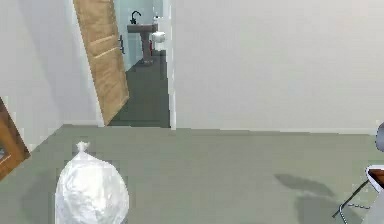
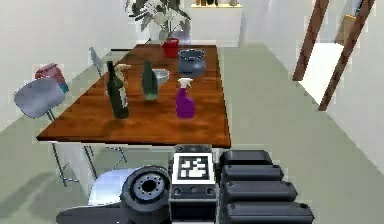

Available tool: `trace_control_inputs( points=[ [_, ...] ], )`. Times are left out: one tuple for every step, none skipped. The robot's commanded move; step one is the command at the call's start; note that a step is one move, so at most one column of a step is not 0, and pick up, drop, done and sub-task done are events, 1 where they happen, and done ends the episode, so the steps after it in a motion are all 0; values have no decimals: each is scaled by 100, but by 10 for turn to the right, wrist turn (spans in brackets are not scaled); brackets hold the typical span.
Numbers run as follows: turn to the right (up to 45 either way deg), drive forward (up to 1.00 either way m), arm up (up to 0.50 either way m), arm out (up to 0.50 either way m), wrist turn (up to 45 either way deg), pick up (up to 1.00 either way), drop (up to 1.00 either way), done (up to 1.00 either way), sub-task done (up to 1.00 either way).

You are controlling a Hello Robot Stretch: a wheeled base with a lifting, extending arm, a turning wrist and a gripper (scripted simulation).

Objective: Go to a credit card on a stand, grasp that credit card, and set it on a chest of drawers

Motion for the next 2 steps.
trace_control_inputs(
  points=[
    [0, 100, 0, 0, 0, 0, 0, 0, 0],
    [60, 0, 0, 0, 0, 0, 0, 0, 0]
  ],
)
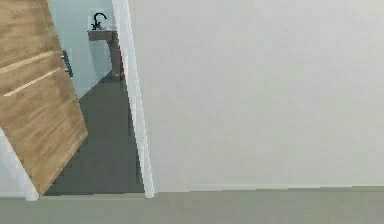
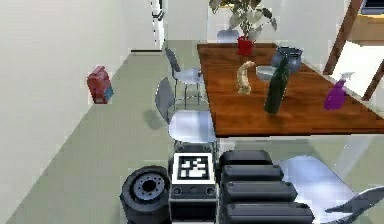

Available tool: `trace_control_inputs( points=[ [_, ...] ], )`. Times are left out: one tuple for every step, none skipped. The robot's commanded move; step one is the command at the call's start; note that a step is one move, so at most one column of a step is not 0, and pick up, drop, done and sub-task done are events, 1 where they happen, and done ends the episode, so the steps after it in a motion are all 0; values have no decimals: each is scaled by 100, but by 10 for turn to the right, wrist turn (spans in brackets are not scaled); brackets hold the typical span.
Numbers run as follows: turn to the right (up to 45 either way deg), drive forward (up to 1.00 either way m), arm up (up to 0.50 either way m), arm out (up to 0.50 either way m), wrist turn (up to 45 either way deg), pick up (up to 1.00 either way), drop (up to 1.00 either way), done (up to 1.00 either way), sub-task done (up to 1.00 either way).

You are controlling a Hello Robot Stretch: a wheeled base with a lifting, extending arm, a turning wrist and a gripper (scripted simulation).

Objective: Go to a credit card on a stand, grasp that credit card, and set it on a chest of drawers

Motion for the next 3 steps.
trace_control_inputs(
  points=[
    [0, 15, 0, 0, 0, 0, 0, 0, 0],
    [-300, 0, 0, 0, 0, 0, 0, 0, 0],
    [0, 85, 0, 0, 0, 0, 0, 0, 0]
  ],
)
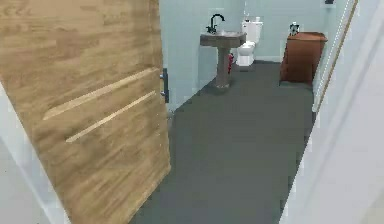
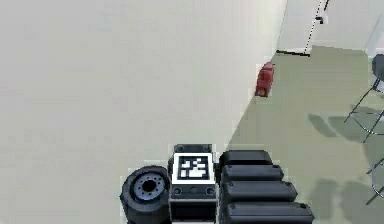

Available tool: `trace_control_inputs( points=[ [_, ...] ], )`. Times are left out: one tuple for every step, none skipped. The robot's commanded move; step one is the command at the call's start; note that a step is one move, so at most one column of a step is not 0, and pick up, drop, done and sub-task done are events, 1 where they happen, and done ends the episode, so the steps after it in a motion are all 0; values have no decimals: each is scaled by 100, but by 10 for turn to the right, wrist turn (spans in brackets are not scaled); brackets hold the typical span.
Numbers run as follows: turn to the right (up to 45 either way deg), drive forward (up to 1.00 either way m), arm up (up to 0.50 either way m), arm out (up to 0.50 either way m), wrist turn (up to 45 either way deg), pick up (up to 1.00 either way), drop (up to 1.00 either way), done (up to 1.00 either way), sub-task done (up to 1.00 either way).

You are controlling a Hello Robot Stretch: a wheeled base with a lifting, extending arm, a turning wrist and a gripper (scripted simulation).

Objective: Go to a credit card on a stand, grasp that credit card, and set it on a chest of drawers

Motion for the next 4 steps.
trace_control_inputs(
  points=[
    [-450, 0, 0, 0, 0, 0, 0, 0, 0],
    [0, 5, 0, 0, 0, 0, 0, 0, 0],
    [360, 0, 0, 0, 0, 0, 0, 0, 0],
    [0, 50, 0, 0, 0, 0, 0, 0, 0]
  ],
)
